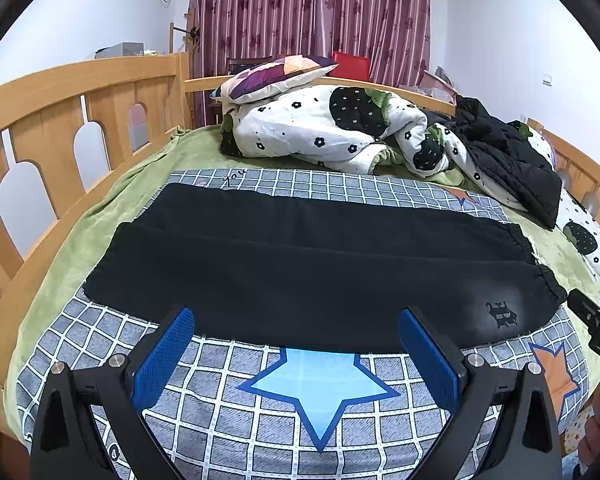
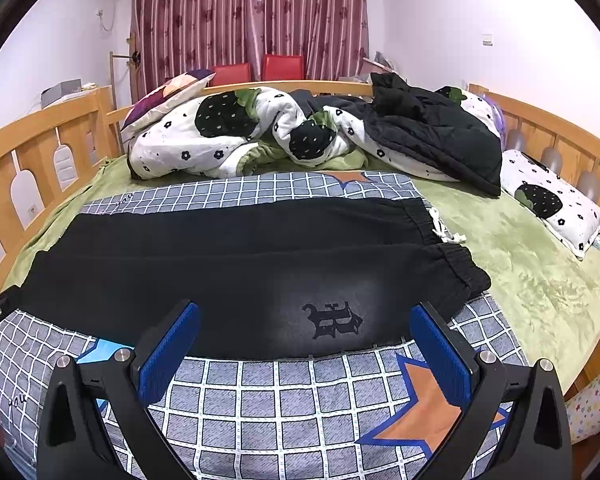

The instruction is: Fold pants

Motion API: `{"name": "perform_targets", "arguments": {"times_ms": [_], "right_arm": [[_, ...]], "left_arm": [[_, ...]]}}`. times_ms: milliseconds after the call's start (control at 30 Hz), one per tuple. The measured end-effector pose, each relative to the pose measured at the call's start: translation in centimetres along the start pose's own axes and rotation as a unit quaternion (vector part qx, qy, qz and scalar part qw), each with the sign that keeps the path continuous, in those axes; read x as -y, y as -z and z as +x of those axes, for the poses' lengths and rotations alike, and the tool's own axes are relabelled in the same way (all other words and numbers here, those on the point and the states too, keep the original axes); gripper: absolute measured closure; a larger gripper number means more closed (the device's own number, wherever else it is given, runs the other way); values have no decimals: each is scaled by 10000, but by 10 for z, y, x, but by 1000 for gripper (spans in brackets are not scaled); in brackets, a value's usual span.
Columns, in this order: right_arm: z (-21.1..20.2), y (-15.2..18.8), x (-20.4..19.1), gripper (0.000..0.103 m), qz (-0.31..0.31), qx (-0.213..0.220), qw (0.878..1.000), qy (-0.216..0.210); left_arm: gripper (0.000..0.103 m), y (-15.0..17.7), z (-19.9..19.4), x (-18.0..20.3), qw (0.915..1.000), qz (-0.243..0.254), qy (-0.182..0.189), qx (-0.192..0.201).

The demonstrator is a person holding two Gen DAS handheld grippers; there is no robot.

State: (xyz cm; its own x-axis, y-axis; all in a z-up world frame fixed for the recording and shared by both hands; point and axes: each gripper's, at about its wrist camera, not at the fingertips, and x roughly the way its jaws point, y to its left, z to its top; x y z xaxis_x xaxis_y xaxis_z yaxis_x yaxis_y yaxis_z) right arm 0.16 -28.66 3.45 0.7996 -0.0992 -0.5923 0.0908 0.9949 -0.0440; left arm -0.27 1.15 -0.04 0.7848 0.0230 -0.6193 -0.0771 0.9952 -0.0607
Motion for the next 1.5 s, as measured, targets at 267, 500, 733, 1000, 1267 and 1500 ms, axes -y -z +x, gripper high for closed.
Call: {"name": "perform_targets", "arguments": {"times_ms": [267,500,733,1000,1267,1500], "right_arm": [[-1,-1,-1,0,13,17,10000,3],[-2,-2,-1,0,10,19,10000,1],[-3,-3,-1,0,16,41,10000,6],[-3,-3,1,0,34,55,10000,19],[-2,-2,3,0,74,82,9999,14],[-2,-3,4,0,136,50,9999,-24]], "left_arm": [[0,0,0,0,10000,5,8,0],[0,2,0,0,10000,6,1,1],[0,3,-1,1,10000,6,10,-7],[0,3,-1,1,10000,8,6,-14],[0,3,-1,1,10000,4,6,-11],[0,4,-1,1,10000,-1,27,-13]]}}
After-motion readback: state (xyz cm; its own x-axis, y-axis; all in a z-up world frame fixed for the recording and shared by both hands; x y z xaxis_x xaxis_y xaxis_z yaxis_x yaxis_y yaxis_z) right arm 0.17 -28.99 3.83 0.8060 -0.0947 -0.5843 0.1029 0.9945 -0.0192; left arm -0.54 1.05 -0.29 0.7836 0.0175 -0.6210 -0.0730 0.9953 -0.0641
